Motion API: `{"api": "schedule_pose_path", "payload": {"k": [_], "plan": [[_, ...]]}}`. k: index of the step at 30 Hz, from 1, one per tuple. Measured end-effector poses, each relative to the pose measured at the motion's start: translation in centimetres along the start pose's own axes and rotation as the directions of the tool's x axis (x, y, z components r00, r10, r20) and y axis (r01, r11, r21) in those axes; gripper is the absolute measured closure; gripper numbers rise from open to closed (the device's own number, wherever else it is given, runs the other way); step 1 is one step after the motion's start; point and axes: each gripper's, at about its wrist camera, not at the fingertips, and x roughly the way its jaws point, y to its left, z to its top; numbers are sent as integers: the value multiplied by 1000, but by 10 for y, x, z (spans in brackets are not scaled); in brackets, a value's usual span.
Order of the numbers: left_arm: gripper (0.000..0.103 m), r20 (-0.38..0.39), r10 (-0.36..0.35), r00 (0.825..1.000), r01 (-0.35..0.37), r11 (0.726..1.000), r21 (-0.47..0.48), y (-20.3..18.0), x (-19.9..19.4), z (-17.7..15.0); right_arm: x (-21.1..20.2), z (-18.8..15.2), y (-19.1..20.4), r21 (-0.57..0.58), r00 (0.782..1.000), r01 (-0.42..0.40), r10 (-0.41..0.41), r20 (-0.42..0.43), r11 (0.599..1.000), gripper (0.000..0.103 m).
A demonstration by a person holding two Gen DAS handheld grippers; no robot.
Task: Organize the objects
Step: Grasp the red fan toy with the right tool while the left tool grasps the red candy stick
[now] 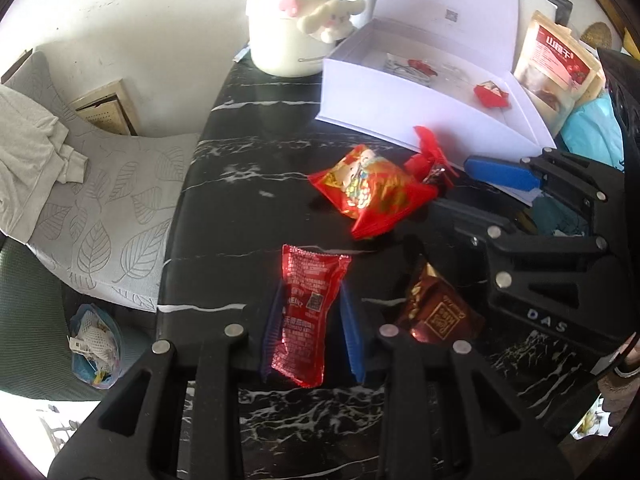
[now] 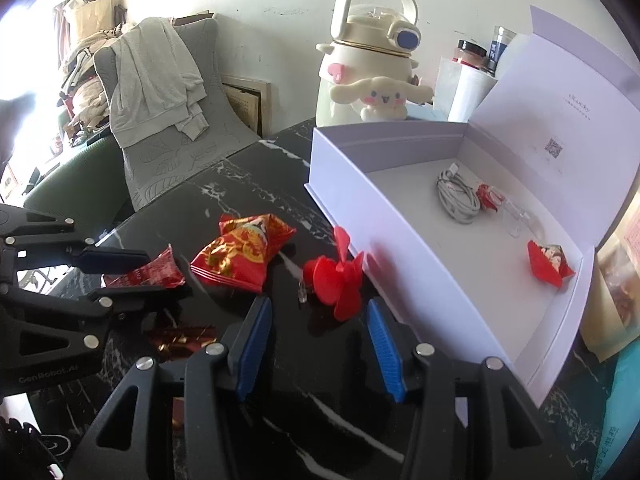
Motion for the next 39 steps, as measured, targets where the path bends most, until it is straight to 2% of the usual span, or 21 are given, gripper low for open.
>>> {"api": "schedule_pose_path", "payload": {"k": [8, 12, 15, 21, 27, 39], "plan": [[76, 0, 4, 1000, -4, 1000, -4, 7, 4, 6, 19, 13, 10, -67, 1000, 13, -12, 14, 998, 53], [76, 2, -3, 1000, 3, 1000, -11, 10, 6, 9, 28, 14, 12, -48, 1000, 15, -15, 5, 999, 53], [76, 4, -3, 1000, 3, 1000, -10, 11, 6, 10, 30, 15, 9, -24, 1000, 16, -16, 6, 1000, 69], [76, 3, -2, 1000, 2, 1000, -4, 10, 6, 10, 27, 12, 9, -25, 1000, 15, -15, -3, 1000, 70], [76, -3, -36, 999, 36, 999, -9, 4, 4, 6, 17, 4, 4, 3, 1000, 4, -4, -15, 1000, 70], [76, 26, -42, 999, 41, 999, 31, -17, -20, -10, -16, -28, 0, 50, 1000, -12, 13, -25, 999, 70]]}}
